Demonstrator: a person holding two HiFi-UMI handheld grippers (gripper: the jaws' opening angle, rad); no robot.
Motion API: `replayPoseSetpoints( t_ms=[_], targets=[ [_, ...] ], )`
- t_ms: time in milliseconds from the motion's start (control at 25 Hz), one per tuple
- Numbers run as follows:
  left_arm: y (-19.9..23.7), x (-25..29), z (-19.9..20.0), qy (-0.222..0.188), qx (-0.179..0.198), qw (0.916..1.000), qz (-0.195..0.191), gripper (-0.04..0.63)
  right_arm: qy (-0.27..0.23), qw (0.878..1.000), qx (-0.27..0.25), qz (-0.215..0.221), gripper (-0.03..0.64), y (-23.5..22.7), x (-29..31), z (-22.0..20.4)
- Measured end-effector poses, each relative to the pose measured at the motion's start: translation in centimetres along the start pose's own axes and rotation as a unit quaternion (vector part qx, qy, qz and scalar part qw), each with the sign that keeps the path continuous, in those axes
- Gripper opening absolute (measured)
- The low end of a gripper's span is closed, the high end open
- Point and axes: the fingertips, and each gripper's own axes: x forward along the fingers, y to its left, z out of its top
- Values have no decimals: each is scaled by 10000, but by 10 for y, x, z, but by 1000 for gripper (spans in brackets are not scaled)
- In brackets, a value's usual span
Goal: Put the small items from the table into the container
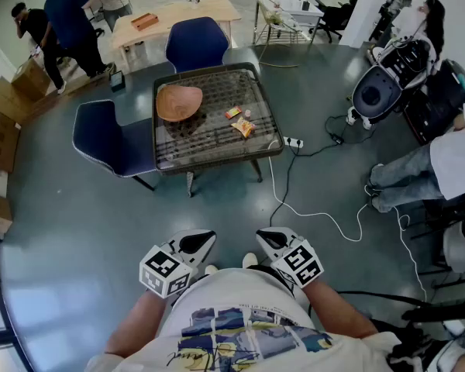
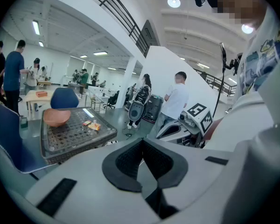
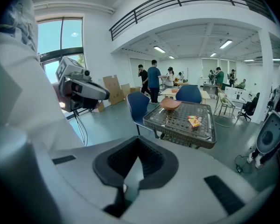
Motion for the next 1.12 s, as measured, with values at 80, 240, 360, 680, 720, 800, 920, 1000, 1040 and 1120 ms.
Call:
replayPoseSetpoints(
  t_ms=[80,240,360,680,720,800,920,1000,1040,1120],
  targets=[
    [9,-16,-8,-44,-41,10000,36,9,34,10000,-51,8,9,13,11,4],
    [18,-42,-24,-98,-123,9999,32,9,81,9999,-99,-19,9,34,27,9],
    [21,-64,-39,-99,-184,9998,41,9,108,9999,-86,-27,9,53,36,11],
    [18,-113,-62,-155,-366,9992,99,9,307,9994,-107,145,9,101,49,12],
    [17,-120,-63,-171,-365,9991,102,9,307,9994,-117,141,9,107,50,15],
    [22,-140,-64,-233,-419,9985,256,9,326,9989,-192,277,11,120,63,24],
    [30,-153,-67,-271,-526,9970,496,9,417,9968,-310,609,11,134,81,34],
    [28,-143,-72,-226,-457,9981,345,9,453,9972,-247,545,11,132,80,29],
    [26,-138,-75,-211,-414,9986,258,9,452,9976,-213,476,11,129,78,25],
    [26,-133,-78,-214,-371,9989,176,9,443,9981,-188,397,11,128,78,21]
  ],
)
